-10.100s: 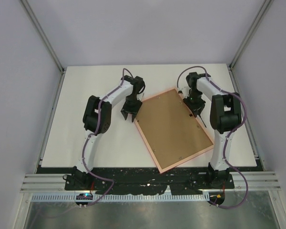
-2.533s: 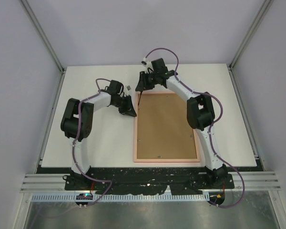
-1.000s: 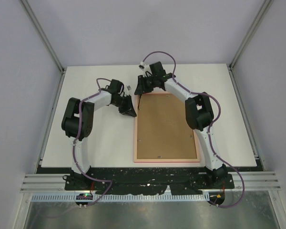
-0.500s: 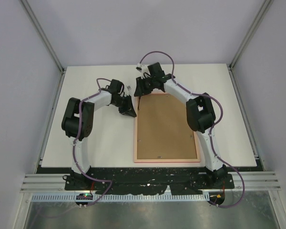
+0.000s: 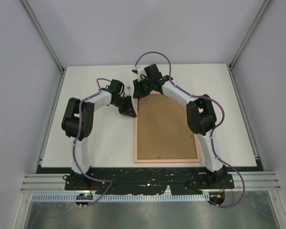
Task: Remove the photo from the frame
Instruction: Release the photo frame item from the photo frame.
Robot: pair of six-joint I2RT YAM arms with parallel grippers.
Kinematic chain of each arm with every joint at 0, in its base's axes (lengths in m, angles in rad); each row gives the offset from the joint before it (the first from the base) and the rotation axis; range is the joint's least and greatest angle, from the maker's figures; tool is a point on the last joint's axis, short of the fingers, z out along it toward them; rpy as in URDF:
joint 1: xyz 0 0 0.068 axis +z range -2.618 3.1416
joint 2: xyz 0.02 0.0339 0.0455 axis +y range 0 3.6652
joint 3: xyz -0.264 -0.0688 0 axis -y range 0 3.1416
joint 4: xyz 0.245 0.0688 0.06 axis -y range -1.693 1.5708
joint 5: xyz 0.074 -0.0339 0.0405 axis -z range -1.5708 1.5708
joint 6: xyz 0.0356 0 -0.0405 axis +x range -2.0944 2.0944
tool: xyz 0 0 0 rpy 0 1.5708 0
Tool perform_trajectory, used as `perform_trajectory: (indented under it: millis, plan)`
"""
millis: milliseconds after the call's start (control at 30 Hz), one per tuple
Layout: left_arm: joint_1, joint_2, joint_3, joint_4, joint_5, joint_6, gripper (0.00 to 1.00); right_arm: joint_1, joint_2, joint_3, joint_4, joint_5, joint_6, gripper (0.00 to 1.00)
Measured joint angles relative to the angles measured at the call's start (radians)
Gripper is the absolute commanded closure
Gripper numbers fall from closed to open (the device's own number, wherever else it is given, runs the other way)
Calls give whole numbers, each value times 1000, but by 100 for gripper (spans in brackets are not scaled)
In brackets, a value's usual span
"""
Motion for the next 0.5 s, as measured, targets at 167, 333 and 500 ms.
perform_trajectory:
  millis: [167, 333, 500]
  plan:
    - [0, 0, 0, -1, 0, 0, 86, 13, -8, -9, 4, 18, -33, 92]
    - [0, 0, 2, -3, -2, 0, 86, 26, -33, -38, 8, 33, -81, 92]
    - [0, 0, 2, -3, -5, -1, 86, 37, -54, -66, 16, 34, -137, 92]
